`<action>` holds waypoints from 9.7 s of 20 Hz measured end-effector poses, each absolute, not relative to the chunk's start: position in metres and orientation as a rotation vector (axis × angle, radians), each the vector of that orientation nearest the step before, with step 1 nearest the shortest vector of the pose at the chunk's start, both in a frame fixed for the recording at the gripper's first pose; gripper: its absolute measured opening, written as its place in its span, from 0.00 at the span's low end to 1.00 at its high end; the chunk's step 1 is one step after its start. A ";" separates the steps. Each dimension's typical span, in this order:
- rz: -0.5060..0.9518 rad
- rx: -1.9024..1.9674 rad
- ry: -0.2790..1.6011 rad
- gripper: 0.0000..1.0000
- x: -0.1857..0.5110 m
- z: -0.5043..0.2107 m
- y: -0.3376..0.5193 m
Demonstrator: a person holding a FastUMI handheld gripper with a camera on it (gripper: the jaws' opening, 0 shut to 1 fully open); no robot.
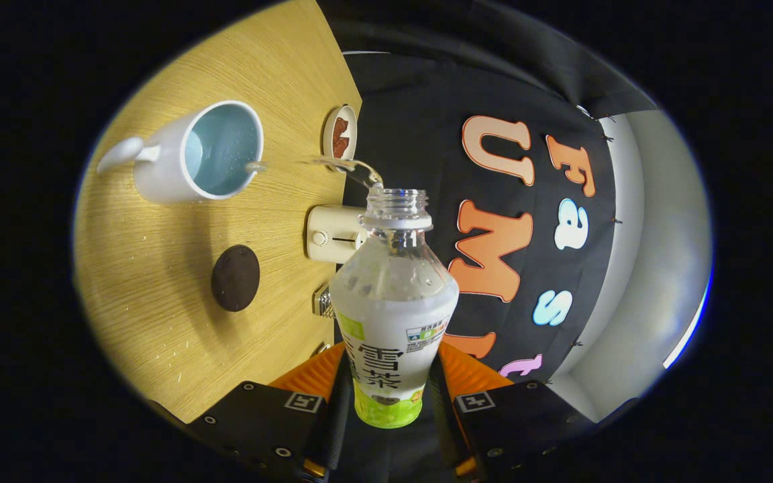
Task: Take the bottle from table, then pour the juice into the cup, finally place the bottle on the coaster
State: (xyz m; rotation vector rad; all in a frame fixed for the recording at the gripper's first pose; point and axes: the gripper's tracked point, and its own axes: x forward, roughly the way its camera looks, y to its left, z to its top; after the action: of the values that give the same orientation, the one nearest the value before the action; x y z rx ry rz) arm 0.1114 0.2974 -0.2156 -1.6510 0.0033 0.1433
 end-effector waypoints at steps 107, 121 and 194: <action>0.325 -1.900 0.016 0.57 0.103 -0.228 0.330; 0.386 -1.263 0.136 0.58 0.087 -0.237 0.329; 0.045 -0.014 0.169 0.98 0.048 -0.057 0.075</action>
State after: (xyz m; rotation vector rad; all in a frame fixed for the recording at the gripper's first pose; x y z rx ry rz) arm 0.0483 0.0750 -0.0565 -0.0135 0.1685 0.0454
